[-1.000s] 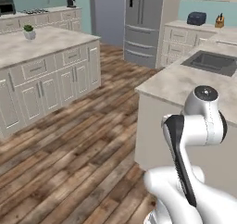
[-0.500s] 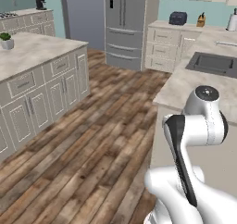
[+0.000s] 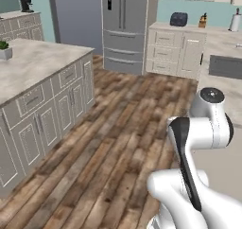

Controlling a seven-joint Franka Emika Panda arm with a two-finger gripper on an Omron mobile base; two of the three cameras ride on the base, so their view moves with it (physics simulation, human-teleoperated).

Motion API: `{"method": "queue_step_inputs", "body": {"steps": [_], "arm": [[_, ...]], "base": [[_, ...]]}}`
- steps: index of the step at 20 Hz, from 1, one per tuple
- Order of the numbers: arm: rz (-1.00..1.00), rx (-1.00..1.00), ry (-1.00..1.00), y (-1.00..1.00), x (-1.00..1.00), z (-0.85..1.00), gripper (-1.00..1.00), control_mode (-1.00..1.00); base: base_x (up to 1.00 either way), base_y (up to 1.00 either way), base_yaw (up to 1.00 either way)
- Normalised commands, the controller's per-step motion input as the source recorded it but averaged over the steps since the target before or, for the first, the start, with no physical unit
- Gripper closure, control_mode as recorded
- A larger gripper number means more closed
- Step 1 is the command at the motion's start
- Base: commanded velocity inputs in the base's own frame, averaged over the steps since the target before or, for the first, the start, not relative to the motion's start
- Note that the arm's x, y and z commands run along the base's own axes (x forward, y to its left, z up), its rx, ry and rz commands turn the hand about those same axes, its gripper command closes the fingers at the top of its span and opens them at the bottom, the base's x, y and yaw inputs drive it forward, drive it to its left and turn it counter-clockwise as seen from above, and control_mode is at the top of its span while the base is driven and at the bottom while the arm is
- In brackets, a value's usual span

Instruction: Take the smaller bowl and place it next to the appetizer plate on the dining counter , and place the larger bowl next to the plate with cooked food.

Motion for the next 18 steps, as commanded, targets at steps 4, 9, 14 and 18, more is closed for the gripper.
{"method": "queue_step_inputs", "body": {"steps": [4, 9, 14, 18], "arm": [[0.0, 0.0, 0.0, 0.0, 0.0, 0.0, -1.0, 1.0], [0.0, 0.0, 0.0, 0.0, 0.0, 0.0, -1.0, 1.0], [0.0, 0.0, 0.0, 0.0, 0.0, 0.0, -1.0, 1.0], [0.0, 0.0, 0.0, 0.0, 0.0, 0.0, -1.0, 1.0]], "base": [[1.0, 0.73, -0.2], [1.0, 0.19, -0.08], [1.0, 0.0, -0.14], [1.0, 0.0, -0.24]]}}
